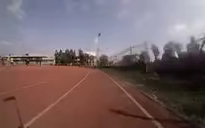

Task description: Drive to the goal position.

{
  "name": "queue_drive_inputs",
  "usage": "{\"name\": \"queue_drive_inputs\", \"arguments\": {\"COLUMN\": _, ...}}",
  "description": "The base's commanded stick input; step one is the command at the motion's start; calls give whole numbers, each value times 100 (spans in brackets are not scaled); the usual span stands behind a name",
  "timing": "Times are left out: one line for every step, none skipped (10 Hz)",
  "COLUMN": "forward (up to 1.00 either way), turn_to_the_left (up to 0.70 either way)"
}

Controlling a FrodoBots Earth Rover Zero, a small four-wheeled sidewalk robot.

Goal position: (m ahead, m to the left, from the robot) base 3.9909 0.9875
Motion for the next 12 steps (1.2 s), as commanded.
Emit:
{"name": "queue_drive_inputs", "arguments": {"forward": 50, "turn_to_the_left": 0}}
{"name": "queue_drive_inputs", "arguments": {"forward": 50, "turn_to_the_left": 0}}
{"name": "queue_drive_inputs", "arguments": {"forward": 50, "turn_to_the_left": 0}}
{"name": "queue_drive_inputs", "arguments": {"forward": 50, "turn_to_the_left": 0}}
{"name": "queue_drive_inputs", "arguments": {"forward": 50, "turn_to_the_left": 0}}
{"name": "queue_drive_inputs", "arguments": {"forward": 50, "turn_to_the_left": 0}}
{"name": "queue_drive_inputs", "arguments": {"forward": 50, "turn_to_the_left": 0}}
{"name": "queue_drive_inputs", "arguments": {"forward": 50, "turn_to_the_left": 0}}
{"name": "queue_drive_inputs", "arguments": {"forward": 50, "turn_to_the_left": 0}}
{"name": "queue_drive_inputs", "arguments": {"forward": 50, "turn_to_the_left": 0}}
{"name": "queue_drive_inputs", "arguments": {"forward": 50, "turn_to_the_left": 0}}
{"name": "queue_drive_inputs", "arguments": {"forward": 50, "turn_to_the_left": 0}}
